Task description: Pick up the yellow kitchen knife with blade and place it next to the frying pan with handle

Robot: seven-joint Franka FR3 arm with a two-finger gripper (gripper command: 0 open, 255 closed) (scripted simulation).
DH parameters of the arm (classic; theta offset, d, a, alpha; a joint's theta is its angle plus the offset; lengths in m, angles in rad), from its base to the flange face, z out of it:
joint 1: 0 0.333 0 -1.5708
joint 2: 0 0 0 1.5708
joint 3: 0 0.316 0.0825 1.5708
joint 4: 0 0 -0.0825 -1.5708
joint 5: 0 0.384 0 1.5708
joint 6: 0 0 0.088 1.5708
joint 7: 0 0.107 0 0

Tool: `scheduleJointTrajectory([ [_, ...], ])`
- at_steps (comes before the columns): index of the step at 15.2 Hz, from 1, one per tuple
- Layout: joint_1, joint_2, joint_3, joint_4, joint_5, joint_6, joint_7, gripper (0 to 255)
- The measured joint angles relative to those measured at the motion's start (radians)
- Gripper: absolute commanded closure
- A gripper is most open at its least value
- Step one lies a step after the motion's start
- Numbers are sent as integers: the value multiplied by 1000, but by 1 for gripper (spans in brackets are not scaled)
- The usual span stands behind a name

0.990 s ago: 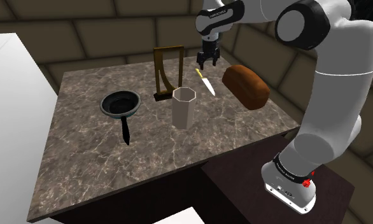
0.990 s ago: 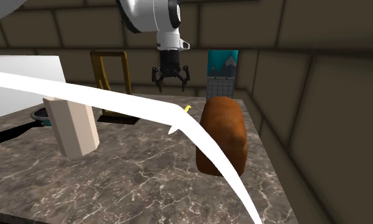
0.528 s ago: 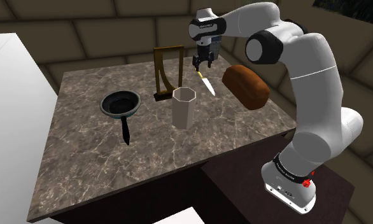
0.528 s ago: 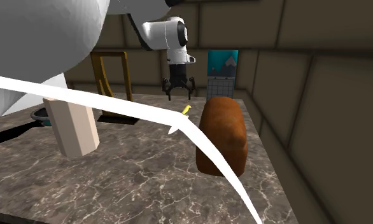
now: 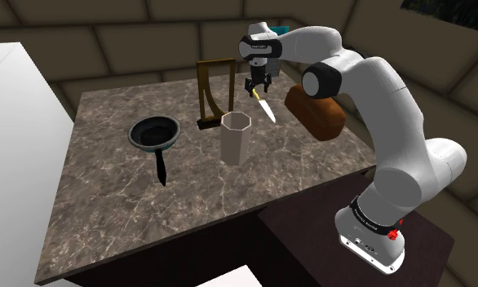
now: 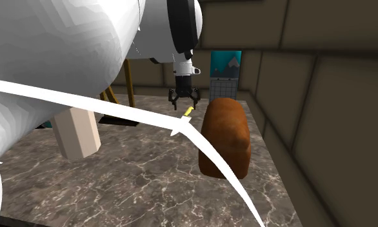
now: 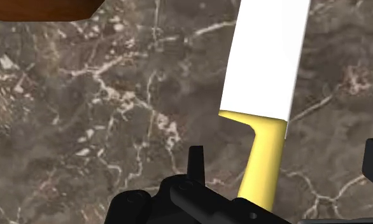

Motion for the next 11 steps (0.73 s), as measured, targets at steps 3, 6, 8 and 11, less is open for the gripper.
scheduleJointTrajectory([
  [3,0,7,0,-25,1,32,0,0],
  [6,0,6,0,-36,1,42,-1,0],
  [8,0,6,0,-37,1,43,0,0],
  [11,0,5,0,-37,1,43,0,255],
])
